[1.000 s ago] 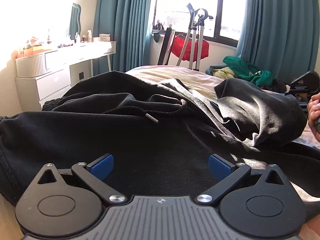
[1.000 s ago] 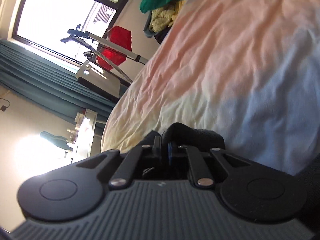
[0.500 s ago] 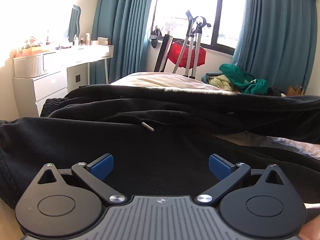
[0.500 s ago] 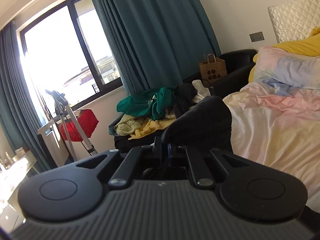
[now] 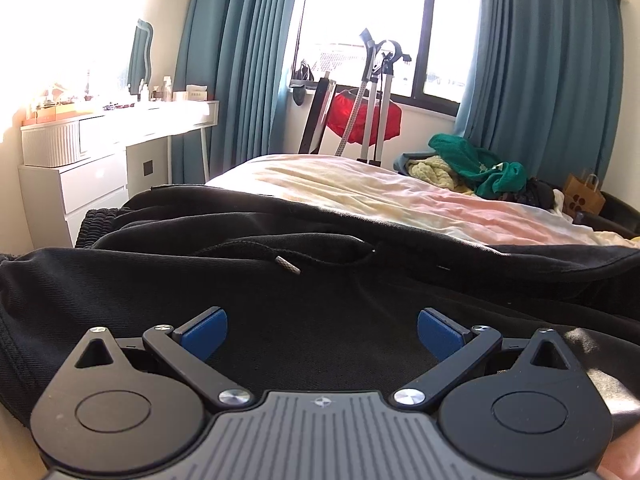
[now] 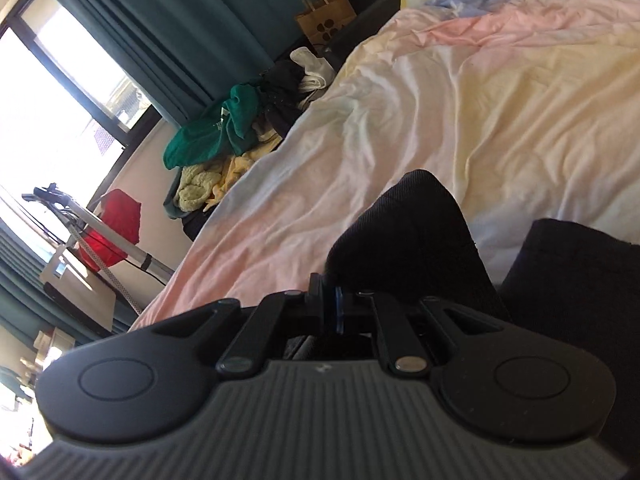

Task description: Fold clothes

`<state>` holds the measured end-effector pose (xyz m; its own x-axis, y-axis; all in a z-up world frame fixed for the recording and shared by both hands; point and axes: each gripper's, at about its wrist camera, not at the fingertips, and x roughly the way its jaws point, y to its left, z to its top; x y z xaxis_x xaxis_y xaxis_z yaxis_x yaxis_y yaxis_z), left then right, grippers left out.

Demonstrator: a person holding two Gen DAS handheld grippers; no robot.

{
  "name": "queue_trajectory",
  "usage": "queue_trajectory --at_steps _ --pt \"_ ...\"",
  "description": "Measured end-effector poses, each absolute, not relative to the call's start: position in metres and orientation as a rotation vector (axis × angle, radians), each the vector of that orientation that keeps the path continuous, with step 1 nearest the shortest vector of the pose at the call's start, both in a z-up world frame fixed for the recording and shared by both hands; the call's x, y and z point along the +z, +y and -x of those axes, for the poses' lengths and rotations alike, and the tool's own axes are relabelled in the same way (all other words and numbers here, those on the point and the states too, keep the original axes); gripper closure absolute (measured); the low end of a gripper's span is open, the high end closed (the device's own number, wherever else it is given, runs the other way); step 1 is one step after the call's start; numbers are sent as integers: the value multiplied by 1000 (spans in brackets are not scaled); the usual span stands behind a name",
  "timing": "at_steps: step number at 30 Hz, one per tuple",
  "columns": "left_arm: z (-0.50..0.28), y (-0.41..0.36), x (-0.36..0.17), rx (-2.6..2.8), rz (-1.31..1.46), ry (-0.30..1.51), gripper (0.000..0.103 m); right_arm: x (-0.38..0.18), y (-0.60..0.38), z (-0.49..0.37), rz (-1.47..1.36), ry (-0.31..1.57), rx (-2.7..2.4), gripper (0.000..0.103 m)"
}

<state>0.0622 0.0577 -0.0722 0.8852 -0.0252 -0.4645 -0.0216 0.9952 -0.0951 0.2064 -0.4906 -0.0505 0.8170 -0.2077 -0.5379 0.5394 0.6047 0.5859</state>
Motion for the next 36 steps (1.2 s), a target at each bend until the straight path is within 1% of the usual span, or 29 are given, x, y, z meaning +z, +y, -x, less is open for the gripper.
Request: queue_trajectory --at_steps 4,6,9,12,13,16,20,21,23,26,27,28,29,31,33,36 --pt "-67 62 -76 -7 115 496 0 17 -479 -259 -724 395 -374 94" --pt "-69 64 -77 -5 133 498 0 56 -470 -275 -708 297 -295 94" --pt "-71 65 -76 -2 137 497 0 94 -455 -278 -614 126 -190 94" --pt "-71 67 -77 -2 140 502 0 81 -462 -269 -534 96 -190 94" --pt "-71 67 -77 -4 146 507 0 62 -470 -267 -529 139 -224 94" --pt "-70 69 -76 -4 153 512 0 -17 -501 -251 -587 301 -313 94" --pt "-69 70 -76 2 159 521 0 -131 -526 -224 -705 575 -396 92" --pt "-70 70 -76 3 161 524 0 -153 -526 -215 -762 600 -414 89" --pt "-70 70 -75 8 157 524 0 -176 -532 -196 -885 542 -401 90" --pt "-70 70 -73 11 153 521 0 -172 -534 -183 -962 520 -395 87" --pt "-70 69 -73 10 150 520 0 -165 -530 -179 -959 519 -407 83" --pt "-69 69 -72 11 146 518 0 -158 -526 -171 -954 495 -420 83" --pt "-68 69 -72 10 147 518 0 -152 -521 -160 -955 461 -431 82" --pt "-64 70 -70 3 151 520 0 -142 -516 -134 -985 386 -456 76" --pt "-60 71 -68 -5 158 522 0 -132 -514 -106 -1026 305 -505 73" --pt "-51 74 -67 -15 175 535 0 -114 -512 -60 -1055 219 -590 71"
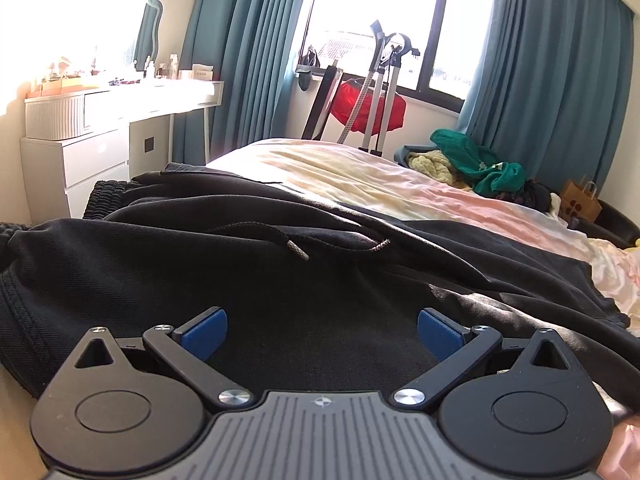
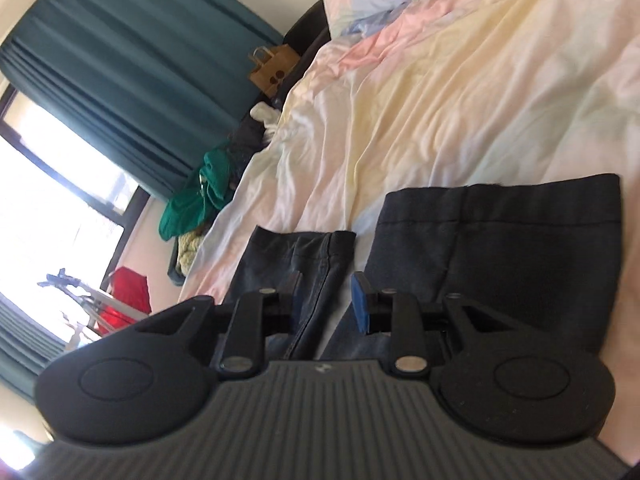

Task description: Fold clothes

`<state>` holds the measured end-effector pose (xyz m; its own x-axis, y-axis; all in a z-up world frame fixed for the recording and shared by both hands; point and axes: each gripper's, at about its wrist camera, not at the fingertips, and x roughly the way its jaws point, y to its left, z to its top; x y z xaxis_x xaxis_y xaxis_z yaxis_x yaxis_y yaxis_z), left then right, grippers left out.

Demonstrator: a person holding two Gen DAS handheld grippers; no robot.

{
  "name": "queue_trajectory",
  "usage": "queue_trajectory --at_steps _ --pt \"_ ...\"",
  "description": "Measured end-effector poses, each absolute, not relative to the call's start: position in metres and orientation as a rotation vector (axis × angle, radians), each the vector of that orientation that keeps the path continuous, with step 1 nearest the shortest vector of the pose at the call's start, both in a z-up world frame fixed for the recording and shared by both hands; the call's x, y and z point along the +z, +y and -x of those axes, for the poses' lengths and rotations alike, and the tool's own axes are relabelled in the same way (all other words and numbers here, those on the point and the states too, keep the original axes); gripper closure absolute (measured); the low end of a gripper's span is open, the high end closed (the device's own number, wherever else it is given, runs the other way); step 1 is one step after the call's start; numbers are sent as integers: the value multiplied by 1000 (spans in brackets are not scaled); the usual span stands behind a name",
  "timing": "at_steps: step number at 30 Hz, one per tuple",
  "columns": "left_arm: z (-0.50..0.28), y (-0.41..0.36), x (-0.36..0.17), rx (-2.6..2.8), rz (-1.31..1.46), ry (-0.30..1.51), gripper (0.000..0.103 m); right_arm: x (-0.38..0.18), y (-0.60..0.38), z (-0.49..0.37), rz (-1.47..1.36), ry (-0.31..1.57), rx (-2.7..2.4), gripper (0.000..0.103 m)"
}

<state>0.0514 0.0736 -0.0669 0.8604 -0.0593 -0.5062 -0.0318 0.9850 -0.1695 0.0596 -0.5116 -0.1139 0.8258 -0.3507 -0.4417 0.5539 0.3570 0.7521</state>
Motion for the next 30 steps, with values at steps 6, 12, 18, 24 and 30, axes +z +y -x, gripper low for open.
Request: queue_trajectory --at_steps 6,12,18,24,30 --pt "-36 88 -61 -16 264 581 0 -107 -507 25 -1221 115 -875 31" --pt "-13 111 -48 65 275 577 0 -152 -514 42 -1440 281 -948 32" --pt "11 149 -21 125 300 578 0 -154 -519 12 -1273 409 -838 83" --pt "22 166 -4 164 144 570 0 -130 -511 0 -1133 336 -768 96" --pt "28 190 4 198 141 542 0 -101 -502 -33 -870 240 -671 96"
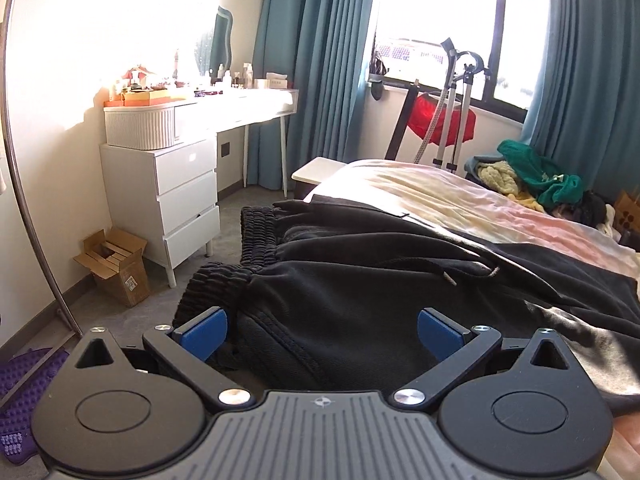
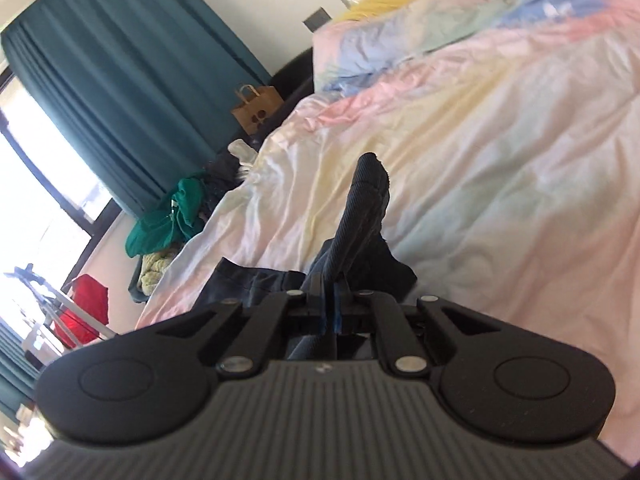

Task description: Fold clothes

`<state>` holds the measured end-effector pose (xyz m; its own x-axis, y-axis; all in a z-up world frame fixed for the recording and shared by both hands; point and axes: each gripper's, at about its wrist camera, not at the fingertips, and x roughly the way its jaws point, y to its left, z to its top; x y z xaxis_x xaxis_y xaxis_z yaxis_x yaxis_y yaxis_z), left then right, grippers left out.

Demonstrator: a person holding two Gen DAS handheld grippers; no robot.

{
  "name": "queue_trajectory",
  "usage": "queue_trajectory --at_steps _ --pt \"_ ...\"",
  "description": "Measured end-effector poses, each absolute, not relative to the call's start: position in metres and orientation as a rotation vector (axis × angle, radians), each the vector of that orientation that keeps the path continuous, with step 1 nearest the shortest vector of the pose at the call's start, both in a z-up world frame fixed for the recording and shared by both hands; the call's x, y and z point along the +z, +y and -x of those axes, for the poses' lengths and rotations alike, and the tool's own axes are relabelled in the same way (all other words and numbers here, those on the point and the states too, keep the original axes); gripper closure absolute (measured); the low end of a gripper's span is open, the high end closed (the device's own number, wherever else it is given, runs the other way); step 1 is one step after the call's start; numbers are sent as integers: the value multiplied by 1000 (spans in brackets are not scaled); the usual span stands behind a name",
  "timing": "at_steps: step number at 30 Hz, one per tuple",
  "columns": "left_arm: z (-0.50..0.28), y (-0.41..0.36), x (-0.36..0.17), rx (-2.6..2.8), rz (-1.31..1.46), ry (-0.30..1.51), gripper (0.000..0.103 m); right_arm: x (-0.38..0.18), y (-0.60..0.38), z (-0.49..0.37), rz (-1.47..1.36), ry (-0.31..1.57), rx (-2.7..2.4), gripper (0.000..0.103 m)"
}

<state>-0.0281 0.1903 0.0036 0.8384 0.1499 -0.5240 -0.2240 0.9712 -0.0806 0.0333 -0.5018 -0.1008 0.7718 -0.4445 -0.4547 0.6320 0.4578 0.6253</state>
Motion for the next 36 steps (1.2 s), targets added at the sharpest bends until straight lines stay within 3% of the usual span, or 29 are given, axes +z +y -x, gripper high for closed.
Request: queue_trajectory --at_steps 8,14,17,21,25,30,36 --pt "23 220 -7 244 254 535 0 -125 -485 -98 -734 548 -445 93" --pt "24 230 -12 233 308 554 0 -125 -478 -94 -678 540 -410 88" --pt "24 234 -13 221 343 562 0 -119 -494 -66 -829 400 -376 68" --pt "30 241 -13 216 402 560 0 -125 -526 0 -1120 98 -442 31" --pt "33 250 -14 220 464 565 0 -156 -552 54 -1406 -83 -588 30" --pt "29 259 -17 233 509 589 0 -190 -564 53 -1461 58 -560 30" --pt "34 270 -19 267 560 579 0 -180 -556 16 -1317 154 -405 30"
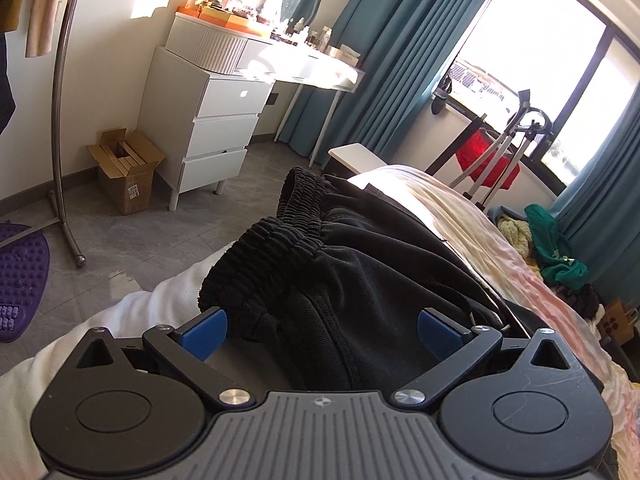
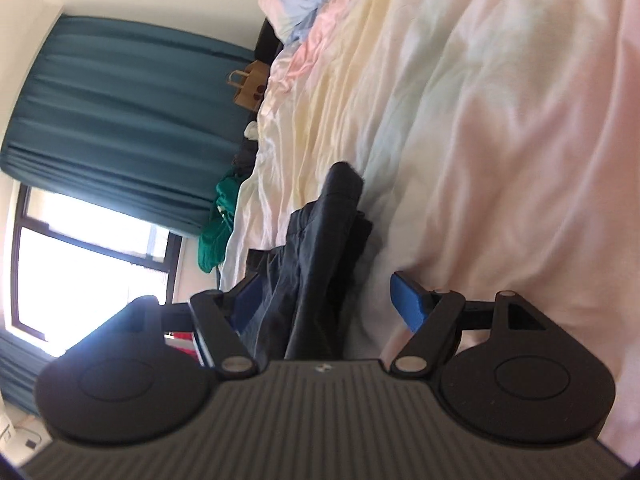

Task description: Fold clothes

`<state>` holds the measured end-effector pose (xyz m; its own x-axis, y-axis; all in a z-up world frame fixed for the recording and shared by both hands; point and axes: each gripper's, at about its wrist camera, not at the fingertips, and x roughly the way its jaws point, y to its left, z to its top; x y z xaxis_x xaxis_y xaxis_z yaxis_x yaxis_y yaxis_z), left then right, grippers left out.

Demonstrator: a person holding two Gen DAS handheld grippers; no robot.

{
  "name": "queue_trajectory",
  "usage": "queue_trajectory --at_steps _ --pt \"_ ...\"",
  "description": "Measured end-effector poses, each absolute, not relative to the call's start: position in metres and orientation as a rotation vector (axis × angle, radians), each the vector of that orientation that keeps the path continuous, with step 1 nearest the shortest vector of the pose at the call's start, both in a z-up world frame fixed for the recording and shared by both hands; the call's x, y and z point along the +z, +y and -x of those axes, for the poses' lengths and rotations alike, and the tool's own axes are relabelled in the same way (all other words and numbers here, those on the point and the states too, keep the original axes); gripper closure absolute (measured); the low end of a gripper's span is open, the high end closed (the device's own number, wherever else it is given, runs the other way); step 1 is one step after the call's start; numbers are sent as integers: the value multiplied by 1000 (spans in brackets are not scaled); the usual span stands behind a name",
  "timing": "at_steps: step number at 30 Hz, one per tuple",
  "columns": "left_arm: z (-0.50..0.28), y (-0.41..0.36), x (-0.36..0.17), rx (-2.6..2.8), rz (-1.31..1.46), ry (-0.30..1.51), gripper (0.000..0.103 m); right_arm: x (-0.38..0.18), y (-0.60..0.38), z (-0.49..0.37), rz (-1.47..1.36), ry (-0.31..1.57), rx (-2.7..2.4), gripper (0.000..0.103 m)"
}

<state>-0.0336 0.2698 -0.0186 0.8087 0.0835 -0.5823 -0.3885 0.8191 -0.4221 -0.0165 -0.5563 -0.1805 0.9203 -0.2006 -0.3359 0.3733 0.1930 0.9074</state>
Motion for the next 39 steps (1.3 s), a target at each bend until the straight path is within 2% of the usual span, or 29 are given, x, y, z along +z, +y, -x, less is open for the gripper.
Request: queue_trajectory --at_steps 3,4,5,7,8,10,16,23,26,32,39 --pt "33 276 -20 287 582 579 0 -170 -546 -12 -1207 238 -332 31" --pt "34 277 -21 295 589 582 0 -168 -543 -20 -1176 269 -323 34" --pt "34 277 -21 302 595 586 0 -166 -540 -25 -1151 297 -337 48" --pt "34 279 -21 308 607 589 0 -160 -536 -32 -1097 355 -393 89" --pt "35 279 -21 309 613 589 0 -158 -535 -31 -1078 365 -412 96" --pt "36 279 -20 311 624 588 0 -149 -532 -24 -1043 355 -442 96" --pt "52 272 -2 265 606 435 0 -113 -523 15 -995 211 -532 97" --pt "51 285 -11 323 680 511 0 -139 -534 7 -1074 420 -656 96" --pt "56 297 -15 360 735 524 0 -139 -529 18 -1092 370 -620 96" --pt "64 315 -23 422 813 546 0 -104 -504 6 -881 355 -596 95" --pt "69 335 -35 460 926 573 1 -123 -519 15 -991 383 -613 95"
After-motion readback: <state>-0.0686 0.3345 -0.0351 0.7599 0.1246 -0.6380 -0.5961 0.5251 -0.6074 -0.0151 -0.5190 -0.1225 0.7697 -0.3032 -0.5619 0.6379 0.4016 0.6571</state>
